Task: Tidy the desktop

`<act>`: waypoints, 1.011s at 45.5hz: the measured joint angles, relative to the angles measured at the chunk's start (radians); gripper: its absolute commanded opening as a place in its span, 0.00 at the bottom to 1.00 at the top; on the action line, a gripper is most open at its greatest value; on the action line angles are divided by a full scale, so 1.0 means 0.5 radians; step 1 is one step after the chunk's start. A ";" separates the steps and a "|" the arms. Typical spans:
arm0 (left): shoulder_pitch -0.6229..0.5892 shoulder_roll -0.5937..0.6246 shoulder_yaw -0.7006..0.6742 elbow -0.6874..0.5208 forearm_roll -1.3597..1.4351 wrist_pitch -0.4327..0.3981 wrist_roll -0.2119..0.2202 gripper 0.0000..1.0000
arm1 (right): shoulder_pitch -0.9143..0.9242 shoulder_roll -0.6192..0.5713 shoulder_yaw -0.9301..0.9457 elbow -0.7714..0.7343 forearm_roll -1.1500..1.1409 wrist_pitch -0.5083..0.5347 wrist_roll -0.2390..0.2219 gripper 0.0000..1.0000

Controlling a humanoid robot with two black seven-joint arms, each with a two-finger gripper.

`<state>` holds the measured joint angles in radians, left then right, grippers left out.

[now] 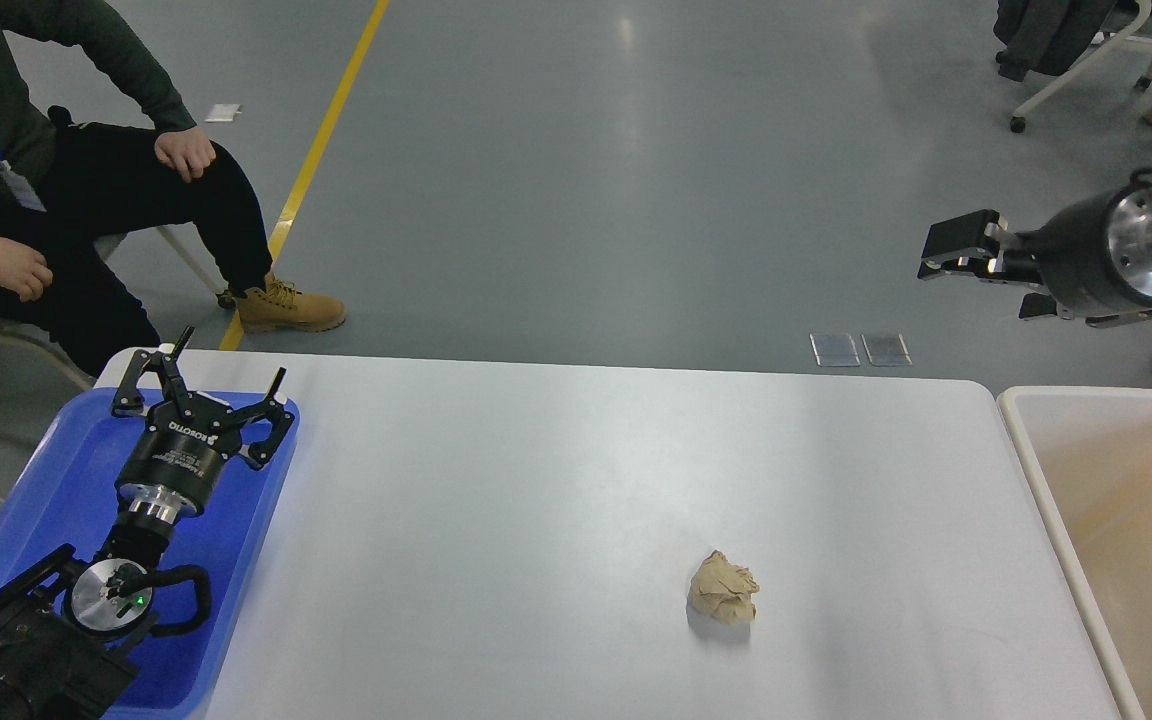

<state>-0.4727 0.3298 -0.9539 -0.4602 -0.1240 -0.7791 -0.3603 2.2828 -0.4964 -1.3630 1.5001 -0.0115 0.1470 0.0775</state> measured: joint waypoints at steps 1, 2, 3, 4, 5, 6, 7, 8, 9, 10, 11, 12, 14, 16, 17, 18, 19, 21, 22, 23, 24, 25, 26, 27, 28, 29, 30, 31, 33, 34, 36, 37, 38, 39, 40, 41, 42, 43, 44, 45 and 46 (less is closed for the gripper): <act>0.000 0.000 0.000 0.000 -0.001 0.000 0.000 0.99 | 0.013 0.023 0.000 0.013 0.002 0.011 0.000 1.00; 0.000 0.000 0.000 0.000 0.000 0.000 0.000 0.99 | 0.022 0.040 0.000 0.022 0.003 0.017 0.001 1.00; 0.000 0.000 0.000 0.000 0.000 0.000 0.000 0.99 | 0.035 0.062 0.000 0.033 0.005 0.027 0.003 1.00; 0.000 0.000 0.000 0.000 0.000 0.000 0.000 0.99 | 0.042 0.079 0.000 0.041 0.005 0.032 0.003 1.00; 0.000 0.000 0.000 0.000 -0.001 0.000 0.000 0.99 | 0.050 0.096 0.000 0.050 0.006 0.039 0.003 1.00; 0.000 0.000 0.000 0.000 0.000 0.000 0.000 0.99 | 0.060 0.122 0.003 0.063 0.007 0.048 0.003 1.00; 0.000 0.000 0.000 0.000 0.000 0.000 0.000 0.99 | 0.068 0.139 0.007 0.072 0.008 0.054 0.004 1.00; 0.000 0.000 0.000 0.000 0.000 0.000 0.000 0.99 | 0.074 0.155 0.013 0.079 0.008 0.059 0.004 1.00; 0.000 0.000 0.000 0.000 0.000 0.000 0.000 0.99 | 0.083 0.178 0.021 0.092 0.009 0.065 0.004 1.00; 0.000 0.000 0.000 0.000 0.000 0.000 0.000 0.99 | 0.089 0.193 0.027 0.101 0.009 0.069 0.004 1.00; 0.000 0.000 0.000 0.000 0.000 0.000 0.000 0.99 | 0.093 0.209 0.035 0.110 0.010 0.073 0.004 1.00; 0.000 0.000 0.000 0.000 0.000 0.000 -0.001 0.99 | 0.101 0.230 0.047 0.124 0.010 0.079 0.004 1.00; 0.000 0.000 0.000 0.000 0.000 0.000 -0.001 0.99 | 0.111 0.262 0.066 0.144 0.011 0.086 0.004 1.00; 0.001 0.000 0.000 0.000 -0.001 0.000 -0.002 0.99 | 0.122 0.301 0.089 0.168 0.012 0.096 0.000 1.00; 0.001 0.000 0.000 0.000 -0.001 0.000 -0.002 0.99 | 0.126 0.320 0.101 0.180 0.012 0.100 -0.001 1.00; 0.001 0.000 0.000 0.000 0.000 0.000 -0.002 0.99 | 0.130 0.340 0.115 0.192 0.013 0.105 -0.002 1.00; 0.002 0.000 0.000 0.000 0.000 0.000 -0.002 0.99 | 0.135 0.367 0.132 0.208 0.014 0.110 -0.003 1.00; 0.002 0.000 0.000 0.000 0.000 0.000 -0.002 0.99 | 0.143 0.400 0.154 0.227 0.014 0.117 -0.005 1.00; 0.002 0.000 0.000 0.000 0.000 0.000 -0.003 0.99 | 0.148 0.423 0.169 0.240 0.015 0.123 -0.007 1.00; 0.002 0.000 0.000 0.000 -0.001 0.000 -0.003 0.99 | 0.153 0.439 0.179 0.249 0.015 0.128 -0.007 1.00; 0.002 0.000 0.000 0.000 0.000 0.000 -0.003 0.99 | 0.156 0.454 0.189 0.256 0.016 0.134 -0.007 1.00; 0.002 0.000 0.000 0.000 0.000 0.000 -0.003 0.99 | 0.160 0.473 0.200 0.265 0.018 0.143 -0.008 1.00; 0.002 0.000 0.000 0.000 0.000 0.000 -0.003 0.99 | 0.162 0.487 0.208 0.271 0.020 0.153 -0.009 1.00; 0.002 0.000 0.000 0.000 -0.001 0.000 -0.003 0.99 | 0.165 0.501 0.217 0.277 0.022 0.164 -0.009 1.00; 0.002 0.000 -0.001 0.000 0.000 0.000 -0.003 0.99 | 0.168 0.518 0.230 0.284 0.024 0.181 -0.009 1.00; 0.002 0.000 -0.001 0.000 0.000 0.000 -0.003 0.99 | 0.170 0.529 0.237 0.289 0.026 0.191 -0.010 1.00; 0.002 0.000 -0.001 0.000 0.000 0.000 -0.003 0.99 | 0.172 0.538 0.244 0.293 0.027 0.203 -0.010 1.00; 0.002 0.000 -0.001 0.000 -0.001 0.000 -0.003 0.99 | 0.173 0.548 0.252 0.297 0.028 0.215 -0.011 1.00; 0.002 0.000 -0.001 0.000 0.000 0.000 -0.003 0.99 | 0.176 0.569 0.271 0.305 0.031 0.244 -0.013 1.00; 0.002 0.000 -0.001 0.000 0.000 0.000 -0.003 0.99 | 0.177 0.573 0.274 0.307 0.031 0.253 -0.014 1.00; 0.002 0.000 -0.001 0.000 0.000 0.000 -0.003 0.99 | 0.177 0.588 0.284 0.313 0.033 0.276 -0.017 1.00; 0.002 0.000 -0.001 0.000 0.000 0.000 -0.003 0.99 | 0.177 0.596 0.290 0.316 0.033 0.290 -0.017 1.00; 0.002 0.000 -0.001 0.000 0.000 0.000 -0.003 0.99 | 0.177 0.601 0.294 0.317 0.033 0.298 -0.019 1.00; 0.001 0.000 -0.001 0.000 0.000 0.000 -0.003 0.99 | 0.175 0.610 0.299 0.320 0.033 0.321 -0.021 1.00; 0.001 0.000 -0.001 0.000 0.000 0.000 -0.003 0.99 | 0.174 0.612 0.300 0.321 0.033 0.327 -0.022 1.00; 0.001 0.000 -0.001 0.000 0.000 0.000 -0.003 0.99 | 0.173 0.614 0.301 0.321 0.031 0.335 -0.025 1.00; 0.001 0.000 -0.001 0.000 0.000 0.000 -0.003 0.99 | 0.171 0.619 0.302 0.320 0.028 0.352 -0.031 1.00; 0.001 0.000 -0.001 0.000 0.000 0.000 -0.003 0.99 | 0.169 0.624 0.303 0.320 0.025 0.362 -0.036 1.00; 0.001 0.000 -0.001 0.000 0.000 0.000 -0.003 0.99 | 0.167 0.630 0.304 0.320 0.023 0.372 -0.042 1.00; 0.001 0.000 -0.001 0.000 0.000 0.000 -0.003 0.99 | 0.165 0.637 0.304 0.315 0.020 0.381 -0.051 1.00; 0.001 0.000 -0.001 0.000 0.000 0.000 -0.003 0.99 | 0.162 0.649 0.302 0.308 0.016 0.392 -0.062 1.00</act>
<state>-0.4724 0.3298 -0.9542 -0.4602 -0.1242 -0.7789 -0.3618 2.3640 -0.1720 -1.2119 1.6542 -0.0035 0.3431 0.0464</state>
